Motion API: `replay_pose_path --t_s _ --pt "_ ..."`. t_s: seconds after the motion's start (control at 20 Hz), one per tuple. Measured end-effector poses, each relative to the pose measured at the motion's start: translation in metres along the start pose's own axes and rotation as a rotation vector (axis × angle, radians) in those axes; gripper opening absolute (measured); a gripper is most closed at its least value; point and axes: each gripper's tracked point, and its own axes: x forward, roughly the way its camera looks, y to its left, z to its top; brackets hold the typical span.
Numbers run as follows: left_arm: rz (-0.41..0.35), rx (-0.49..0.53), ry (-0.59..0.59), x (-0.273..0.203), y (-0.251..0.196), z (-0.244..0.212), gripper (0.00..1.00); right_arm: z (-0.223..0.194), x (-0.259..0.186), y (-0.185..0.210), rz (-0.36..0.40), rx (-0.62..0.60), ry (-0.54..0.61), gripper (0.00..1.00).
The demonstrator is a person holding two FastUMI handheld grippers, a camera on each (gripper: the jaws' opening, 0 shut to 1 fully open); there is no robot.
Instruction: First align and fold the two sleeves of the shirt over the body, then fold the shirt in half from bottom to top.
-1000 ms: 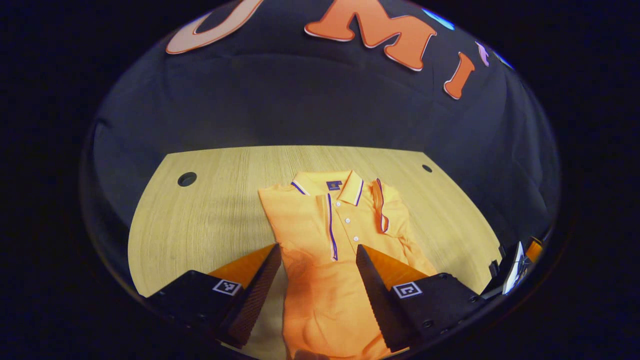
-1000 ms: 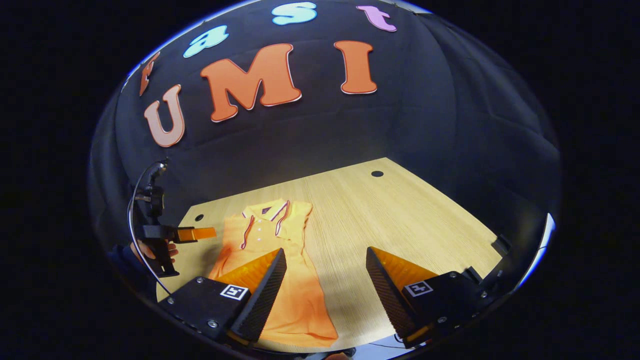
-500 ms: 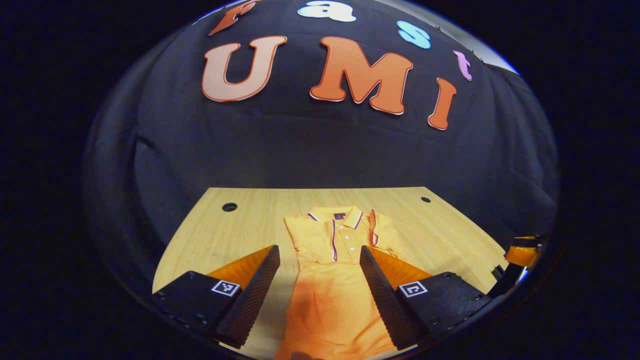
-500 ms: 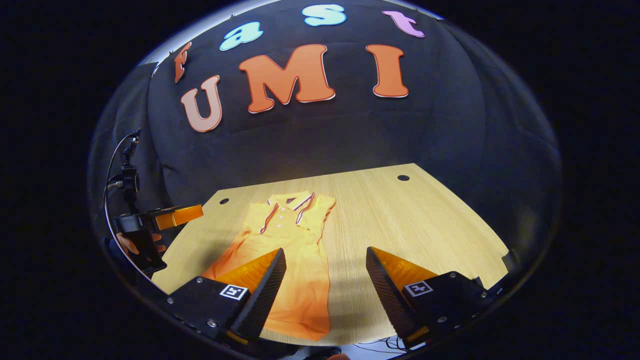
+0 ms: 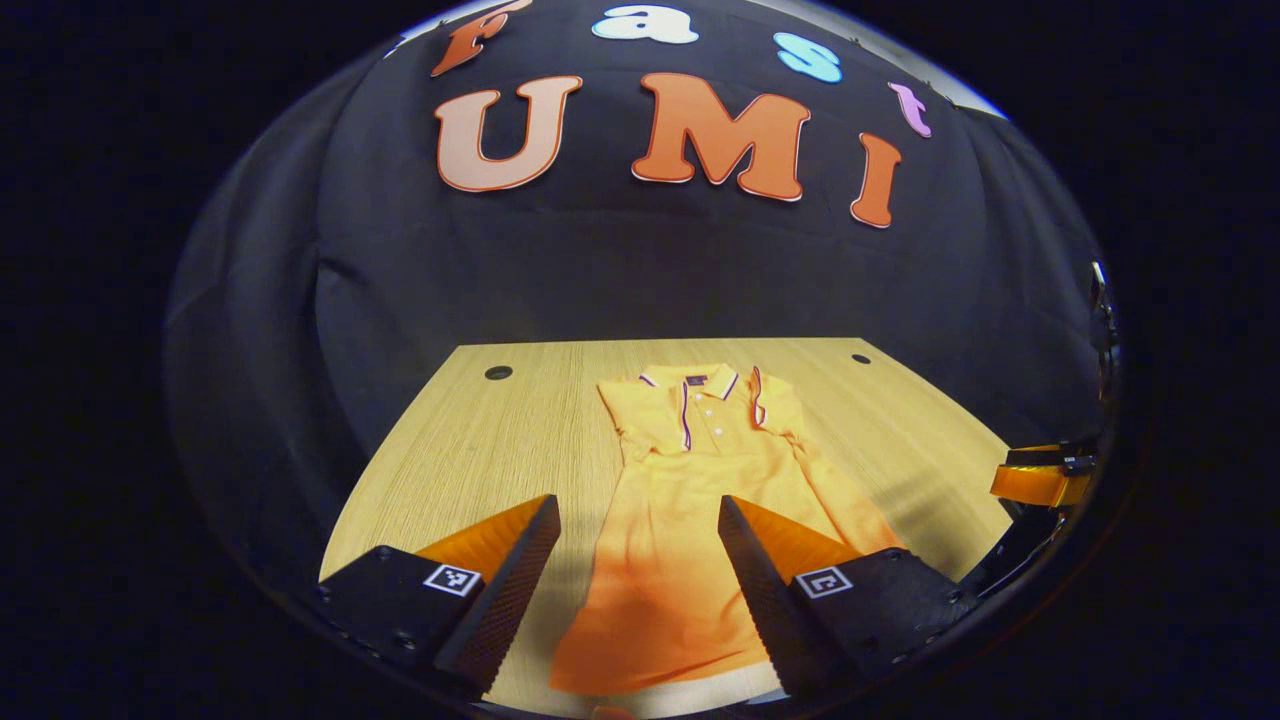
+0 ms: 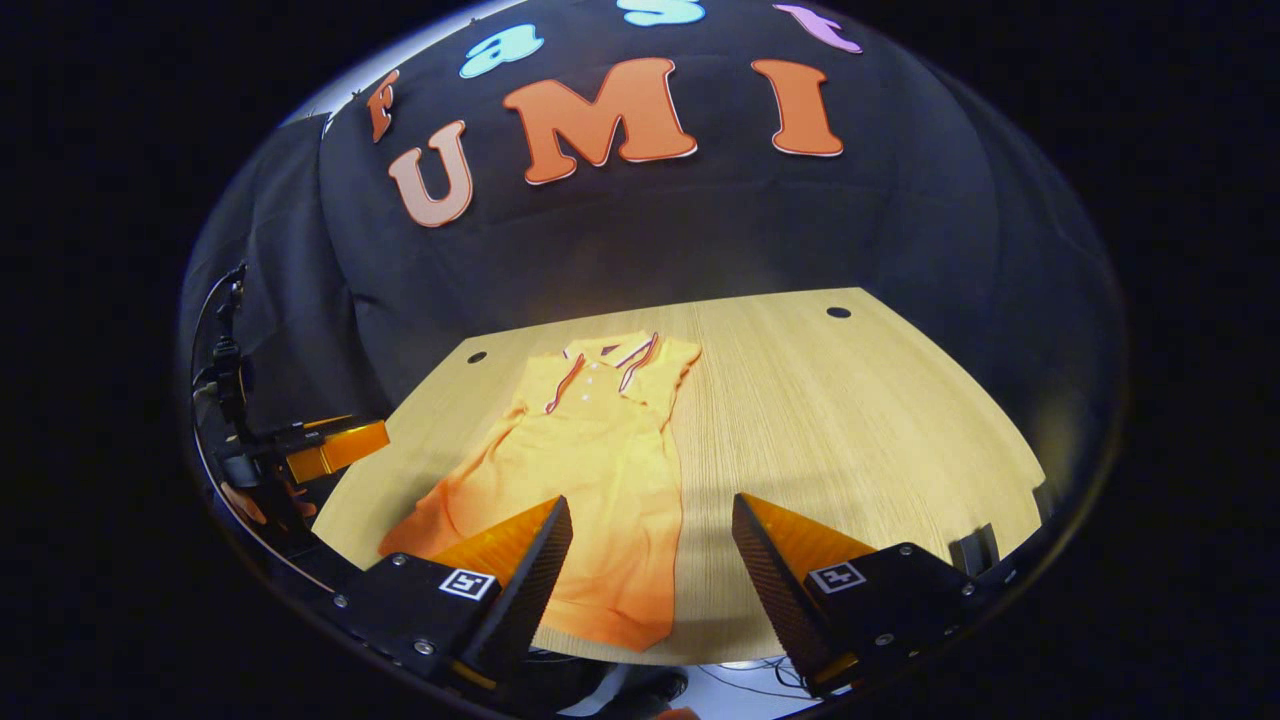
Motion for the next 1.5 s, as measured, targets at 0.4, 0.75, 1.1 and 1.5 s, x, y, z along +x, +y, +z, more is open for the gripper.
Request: replay_pose_path --t_s 0.4,0.75,1.1,1.5 --pt "0.028 -0.001 0.141 -0.010 0.013 -0.084 0.98 -0.081 0.007 -0.001 0.005 -0.014 0.145 0.98" --pt "0.067 -0.010 0.257 -0.005 0.032 -0.147 0.99 -0.132 0.020 -0.003 -0.002 -0.064 0.266 0.99" --pt "0.050 -0.019 0.277 -0.004 0.039 -0.174 0.99 -0.153 0.024 0.003 0.007 -0.108 0.311 0.99" --pt "0.026 -0.011 0.242 0.000 0.023 -0.174 0.88 -0.151 0.035 0.006 -0.043 -0.172 0.286 0.72"
